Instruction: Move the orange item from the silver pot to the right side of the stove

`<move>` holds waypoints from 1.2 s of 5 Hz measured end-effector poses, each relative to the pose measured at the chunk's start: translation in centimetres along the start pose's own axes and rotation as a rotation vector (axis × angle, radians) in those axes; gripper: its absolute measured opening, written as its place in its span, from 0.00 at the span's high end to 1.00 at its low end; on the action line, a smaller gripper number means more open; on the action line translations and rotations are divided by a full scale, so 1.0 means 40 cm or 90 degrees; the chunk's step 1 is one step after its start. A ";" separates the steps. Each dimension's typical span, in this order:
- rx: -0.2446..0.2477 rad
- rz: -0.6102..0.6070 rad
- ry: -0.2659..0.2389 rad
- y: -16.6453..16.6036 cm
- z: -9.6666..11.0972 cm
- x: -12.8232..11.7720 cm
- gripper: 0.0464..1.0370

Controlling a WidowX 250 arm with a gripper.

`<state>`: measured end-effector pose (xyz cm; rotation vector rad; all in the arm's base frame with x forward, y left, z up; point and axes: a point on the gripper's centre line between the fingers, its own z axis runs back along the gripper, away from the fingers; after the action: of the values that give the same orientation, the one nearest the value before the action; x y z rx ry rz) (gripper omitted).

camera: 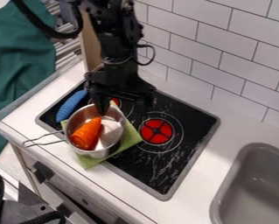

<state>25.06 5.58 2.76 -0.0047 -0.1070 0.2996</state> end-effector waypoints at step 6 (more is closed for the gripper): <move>-0.017 0.067 0.101 0.131 -0.125 -0.011 0.03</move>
<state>23.64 10.53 -2.37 -0.0609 0.0469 0.4014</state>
